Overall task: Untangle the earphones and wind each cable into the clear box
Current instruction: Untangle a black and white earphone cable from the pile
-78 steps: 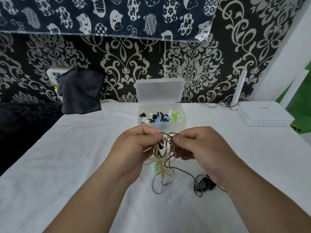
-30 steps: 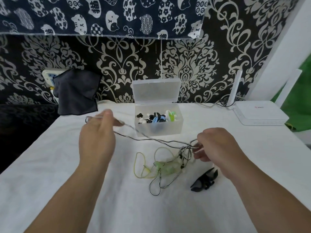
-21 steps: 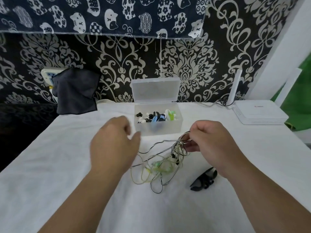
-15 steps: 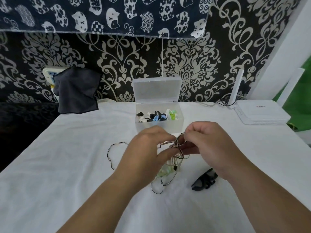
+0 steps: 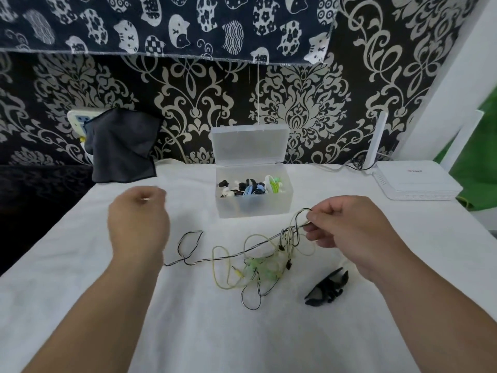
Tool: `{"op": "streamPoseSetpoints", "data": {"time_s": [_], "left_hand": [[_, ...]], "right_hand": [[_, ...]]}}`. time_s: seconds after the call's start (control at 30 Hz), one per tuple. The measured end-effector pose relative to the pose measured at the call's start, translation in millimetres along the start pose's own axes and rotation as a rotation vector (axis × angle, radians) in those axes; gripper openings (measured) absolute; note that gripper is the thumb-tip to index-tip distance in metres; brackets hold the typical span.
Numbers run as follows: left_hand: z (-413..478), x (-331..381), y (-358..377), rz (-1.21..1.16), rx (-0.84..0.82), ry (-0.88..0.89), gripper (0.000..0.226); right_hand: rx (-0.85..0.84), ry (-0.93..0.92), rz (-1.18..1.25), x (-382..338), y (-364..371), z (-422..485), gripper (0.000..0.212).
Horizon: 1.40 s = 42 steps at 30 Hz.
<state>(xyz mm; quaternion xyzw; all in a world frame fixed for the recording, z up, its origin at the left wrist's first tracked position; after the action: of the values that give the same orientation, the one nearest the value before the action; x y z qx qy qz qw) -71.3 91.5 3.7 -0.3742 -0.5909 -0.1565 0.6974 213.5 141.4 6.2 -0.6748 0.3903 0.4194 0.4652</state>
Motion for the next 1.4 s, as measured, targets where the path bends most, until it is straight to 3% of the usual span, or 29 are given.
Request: {"op": "streamPoseSetpoints", "data": {"time_s": [0.07, 0.13, 0.23, 0.37, 0.47, 0.73, 0.93, 1.0, 1.07, 1.13, 1.27, 1.4], "left_hand": [[-5, -4, 13, 0.281, -0.211, 0.018, 0.019], [-18, -3, 25, 0.451, -0.293, 0.101, 0.020], [-53, 18, 48, 0.390, -0.399, 0.351, 0.014], [-86, 28, 70, 0.288, -0.607, 0.384, 0.032], [-84, 27, 72, 0.272, -0.594, 0.407, 0.007], [-60, 19, 60, -0.060, -0.649, 0.138, 0.021], [-61, 20, 62, -0.078, -0.678, 0.106, 0.020], [-60, 22, 60, -0.049, -0.678, 0.132, 0.020], [-58, 24, 57, -0.045, -0.658, 0.132, 0.020], [-51, 22, 53, -0.073, -0.609, 0.115, 0.022], [-37, 20, 40, -0.050, -0.539, 0.125, 0.021], [-29, 22, 28, 0.235, -0.509, 0.259, 0.018]], "right_hand": [[-0.011, -0.048, 0.011, -4, 3, 0, 0.013], [-0.017, -0.096, -0.001, -9, 6, -1, 0.010], [-0.028, -0.155, -0.006, -15, 12, -4, 0.011], [-0.040, -0.229, 0.021, -21, 16, -9, 0.016], [-0.080, -0.269, 0.055, -24, 16, -10, 0.019], [-0.125, -0.287, 0.061, -24, 5, -7, 0.030], [-0.363, -0.158, 0.534, -24, 21, -8, 0.030], [-0.404, -0.130, 0.575, -24, 20, -9, 0.029], [-0.454, -0.120, 0.354, -25, 15, -11, 0.025], [-0.477, -0.108, -0.050, -22, 10, -13, 0.027], [-0.294, -0.045, -0.577, -14, -7, -9, 0.006], [-0.167, 0.075, -0.857, -6, -28, -3, 0.034]]}}
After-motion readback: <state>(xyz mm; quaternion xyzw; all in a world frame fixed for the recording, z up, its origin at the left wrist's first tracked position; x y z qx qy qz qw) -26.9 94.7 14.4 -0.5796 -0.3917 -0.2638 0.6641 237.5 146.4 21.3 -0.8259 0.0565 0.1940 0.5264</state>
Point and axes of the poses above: each hand's wrist, its own z-axis towards the middle knuckle, its own y-axis out of the palm, x = y × z, the point moved 3 cm from there along z, towards the middle knuckle, and after that the axes turned 9 degrees about -x, right-handed, at the moved point
